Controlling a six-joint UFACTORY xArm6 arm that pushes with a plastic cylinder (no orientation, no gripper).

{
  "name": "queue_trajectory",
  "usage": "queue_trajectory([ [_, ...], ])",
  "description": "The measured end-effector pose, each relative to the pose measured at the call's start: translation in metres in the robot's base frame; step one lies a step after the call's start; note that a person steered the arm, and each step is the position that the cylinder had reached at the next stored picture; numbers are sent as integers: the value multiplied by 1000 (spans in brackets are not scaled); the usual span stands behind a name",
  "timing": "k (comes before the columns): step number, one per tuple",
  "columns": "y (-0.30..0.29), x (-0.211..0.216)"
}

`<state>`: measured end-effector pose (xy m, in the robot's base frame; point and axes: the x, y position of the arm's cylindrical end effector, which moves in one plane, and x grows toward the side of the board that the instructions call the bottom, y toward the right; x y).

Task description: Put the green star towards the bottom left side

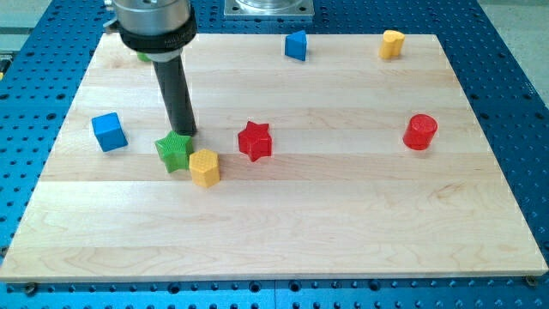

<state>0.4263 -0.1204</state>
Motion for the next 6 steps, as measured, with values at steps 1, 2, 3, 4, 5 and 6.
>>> queue_trajectory([
  [1,19,12],
  [2,-42,94],
  [3,-70,127],
  [4,-65,85],
  [5,-105,106],
  [6,-126,116],
])
